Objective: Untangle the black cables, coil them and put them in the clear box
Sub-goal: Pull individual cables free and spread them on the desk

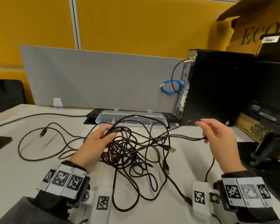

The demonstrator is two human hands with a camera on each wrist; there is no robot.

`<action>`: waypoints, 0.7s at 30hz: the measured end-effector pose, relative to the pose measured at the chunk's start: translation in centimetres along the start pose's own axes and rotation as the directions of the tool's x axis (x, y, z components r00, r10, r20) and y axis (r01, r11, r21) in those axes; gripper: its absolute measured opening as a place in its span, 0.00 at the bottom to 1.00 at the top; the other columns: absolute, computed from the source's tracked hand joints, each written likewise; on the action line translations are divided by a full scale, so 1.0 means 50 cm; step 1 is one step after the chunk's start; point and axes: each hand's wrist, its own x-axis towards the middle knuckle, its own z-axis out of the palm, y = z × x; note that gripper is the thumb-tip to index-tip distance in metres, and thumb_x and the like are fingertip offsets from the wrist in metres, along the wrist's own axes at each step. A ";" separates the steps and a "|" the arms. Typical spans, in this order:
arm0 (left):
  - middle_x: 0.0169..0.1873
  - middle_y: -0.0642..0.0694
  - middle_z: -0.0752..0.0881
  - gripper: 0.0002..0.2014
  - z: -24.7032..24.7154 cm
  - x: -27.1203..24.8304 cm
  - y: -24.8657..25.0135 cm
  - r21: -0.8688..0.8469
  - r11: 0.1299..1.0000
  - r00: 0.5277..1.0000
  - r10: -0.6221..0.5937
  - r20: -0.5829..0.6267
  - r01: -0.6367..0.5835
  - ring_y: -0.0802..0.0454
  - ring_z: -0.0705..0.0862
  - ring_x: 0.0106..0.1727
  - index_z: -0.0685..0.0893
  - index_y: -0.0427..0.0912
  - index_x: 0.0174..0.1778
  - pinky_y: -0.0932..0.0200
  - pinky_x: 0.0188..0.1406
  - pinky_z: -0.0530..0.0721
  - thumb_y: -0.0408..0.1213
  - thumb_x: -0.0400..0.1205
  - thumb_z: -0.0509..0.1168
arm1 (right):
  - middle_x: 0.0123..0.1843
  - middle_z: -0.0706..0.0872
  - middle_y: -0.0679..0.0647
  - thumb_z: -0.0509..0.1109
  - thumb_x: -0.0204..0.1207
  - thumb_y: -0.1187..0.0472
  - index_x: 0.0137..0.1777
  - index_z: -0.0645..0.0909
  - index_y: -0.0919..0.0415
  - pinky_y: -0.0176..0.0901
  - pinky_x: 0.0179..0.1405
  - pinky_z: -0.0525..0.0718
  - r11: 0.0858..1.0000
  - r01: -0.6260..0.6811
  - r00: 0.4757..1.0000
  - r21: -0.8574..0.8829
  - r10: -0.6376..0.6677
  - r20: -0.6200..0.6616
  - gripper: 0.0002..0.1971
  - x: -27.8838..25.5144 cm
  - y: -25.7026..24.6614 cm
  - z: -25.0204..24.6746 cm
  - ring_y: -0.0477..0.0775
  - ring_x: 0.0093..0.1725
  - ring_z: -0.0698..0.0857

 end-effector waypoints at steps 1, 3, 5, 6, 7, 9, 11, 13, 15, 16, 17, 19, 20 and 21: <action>0.40 0.48 0.84 0.09 0.003 0.000 0.001 -0.021 1.000 1.000 -0.022 -0.005 0.021 0.54 0.82 0.37 0.84 0.47 0.52 0.58 0.28 0.84 0.34 0.84 0.58 | 0.41 0.84 0.51 0.64 0.80 0.58 0.54 0.83 0.58 0.27 0.36 0.74 1.000 0.011 0.999 -0.007 -0.011 -0.045 0.09 0.000 -0.001 -0.002 0.42 0.38 0.79; 0.37 0.49 0.85 0.08 0.007 -0.001 0.003 -0.072 0.996 0.998 -0.058 -0.018 0.056 0.56 0.83 0.32 0.83 0.45 0.52 0.61 0.22 0.82 0.35 0.85 0.58 | 0.45 0.84 0.51 0.63 0.81 0.59 0.55 0.82 0.59 0.22 0.35 0.72 0.998 0.047 0.992 -0.048 -0.052 -0.113 0.09 -0.002 -0.006 -0.006 0.40 0.40 0.78; 0.30 0.51 0.86 0.08 0.010 -0.003 0.006 -0.127 0.989 0.996 -0.080 -0.030 0.075 0.59 0.82 0.25 0.83 0.44 0.49 0.64 0.18 0.78 0.36 0.85 0.58 | 0.43 0.82 0.50 0.63 0.81 0.58 0.54 0.82 0.58 0.26 0.34 0.70 0.992 0.068 0.992 -0.107 -0.078 -0.098 0.08 -0.004 -0.009 -0.010 0.41 0.38 0.77; 0.28 0.52 0.85 0.09 0.011 -0.004 0.008 -0.150 0.986 0.996 -0.080 -0.035 0.074 0.60 0.81 0.22 0.84 0.44 0.49 0.64 0.17 0.76 0.36 0.85 0.57 | 0.42 0.81 0.50 0.64 0.81 0.57 0.53 0.81 0.56 0.29 0.33 0.69 0.989 0.062 0.996 -0.136 -0.070 -0.056 0.07 -0.004 -0.008 -0.012 0.41 0.36 0.76; 0.28 0.52 0.85 0.09 0.010 -0.003 0.008 -0.172 0.983 0.996 -0.075 -0.044 0.066 0.60 0.80 0.21 0.84 0.44 0.49 0.63 0.18 0.74 0.36 0.85 0.57 | 0.41 0.80 0.49 0.64 0.80 0.55 0.53 0.81 0.53 0.31 0.32 0.67 0.985 0.045 0.999 -0.169 -0.045 0.007 0.06 -0.004 -0.006 -0.014 0.41 0.35 0.74; 0.30 0.52 0.84 0.11 0.008 -0.002 0.008 -0.219 0.975 0.996 -0.060 -0.068 0.044 0.60 0.79 0.22 0.84 0.44 0.51 0.62 0.21 0.72 0.36 0.86 0.55 | 0.39 0.80 0.45 0.64 0.79 0.52 0.52 0.79 0.48 0.31 0.32 0.66 0.971 0.010 0.989 -0.239 0.026 0.146 0.05 -0.003 0.000 -0.016 0.41 0.36 0.74; 0.32 0.51 0.82 0.12 0.009 -0.002 0.010 -0.277 0.960 0.994 -0.055 -0.092 0.027 0.60 0.77 0.23 0.84 0.44 0.50 0.63 0.22 0.71 0.36 0.86 0.55 | 0.38 0.80 0.42 0.65 0.78 0.51 0.49 0.80 0.46 0.31 0.33 0.68 0.967 -0.006 0.969 -0.255 0.069 0.239 0.04 -0.002 0.000 -0.019 0.41 0.38 0.76; 0.31 0.51 0.81 0.11 0.011 -0.002 0.010 -0.336 0.942 0.992 -0.050 -0.117 0.008 0.60 0.76 0.23 0.84 0.45 0.47 0.64 0.21 0.71 0.36 0.86 0.55 | 0.35 0.82 0.44 0.66 0.77 0.49 0.44 0.82 0.45 0.31 0.33 0.69 0.975 -0.030 0.944 -0.219 0.100 0.315 0.04 -0.004 -0.008 -0.022 0.45 0.37 0.78; 0.33 0.50 0.80 0.11 0.012 -0.001 0.009 -0.357 0.934 0.990 -0.037 -0.139 -0.015 0.58 0.76 0.26 0.84 0.46 0.46 0.64 0.21 0.71 0.36 0.85 0.56 | 0.34 0.84 0.50 0.66 0.75 0.47 0.39 0.85 0.47 0.35 0.34 0.73 0.980 -0.059 0.901 -0.190 0.134 0.413 0.09 -0.005 -0.011 -0.027 0.54 0.35 0.79; 0.33 0.50 0.79 0.11 0.012 0.000 0.008 -0.361 0.932 0.989 -0.032 -0.146 -0.023 0.58 0.75 0.28 0.84 0.46 0.46 0.62 0.23 0.71 0.36 0.85 0.56 | 0.34 0.85 0.54 0.66 0.75 0.46 0.37 0.86 0.47 0.37 0.34 0.73 0.983 -0.078 0.876 -0.169 0.148 0.459 0.11 -0.005 -0.012 -0.030 0.56 0.34 0.79; 0.34 0.50 0.79 0.11 0.011 0.002 0.006 -0.363 0.931 0.988 -0.026 -0.150 -0.031 0.57 0.75 0.30 0.84 0.46 0.47 0.60 0.27 0.71 0.36 0.85 0.56 | 0.32 0.83 0.55 0.66 0.75 0.46 0.36 0.86 0.47 0.37 0.31 0.72 0.984 -0.113 0.846 -0.134 0.166 0.507 0.12 -0.007 -0.015 -0.034 0.53 0.30 0.76; 0.35 0.50 0.79 0.11 0.010 0.004 0.003 -0.366 0.929 0.987 -0.014 -0.161 -0.047 0.56 0.75 0.33 0.84 0.46 0.51 0.57 0.33 0.71 0.36 0.85 0.55 | 0.26 0.78 0.53 0.66 0.74 0.47 0.36 0.85 0.50 0.34 0.22 0.69 0.976 -0.218 0.755 -0.022 0.182 0.630 0.12 -0.012 -0.026 -0.041 0.46 0.25 0.72; 0.35 0.50 0.79 0.11 0.009 0.004 0.003 -0.370 0.927 0.986 -0.008 -0.166 -0.055 0.56 0.76 0.34 0.83 0.46 0.54 0.57 0.34 0.72 0.37 0.86 0.55 | 0.26 0.78 0.52 0.66 0.74 0.48 0.38 0.85 0.54 0.34 0.20 0.68 0.964 -0.263 0.722 0.046 0.165 0.672 0.12 -0.014 -0.033 -0.043 0.46 0.24 0.74; 0.34 0.51 0.79 0.11 0.007 0.005 0.002 -0.381 0.922 0.985 -0.002 -0.171 -0.064 0.57 0.76 0.34 0.82 0.46 0.56 0.59 0.34 0.72 0.37 0.86 0.55 | 0.28 0.81 0.51 0.66 0.74 0.50 0.39 0.84 0.57 0.35 0.19 0.69 0.953 -0.282 0.722 0.108 0.137 0.678 0.12 -0.016 -0.037 -0.044 0.47 0.26 0.78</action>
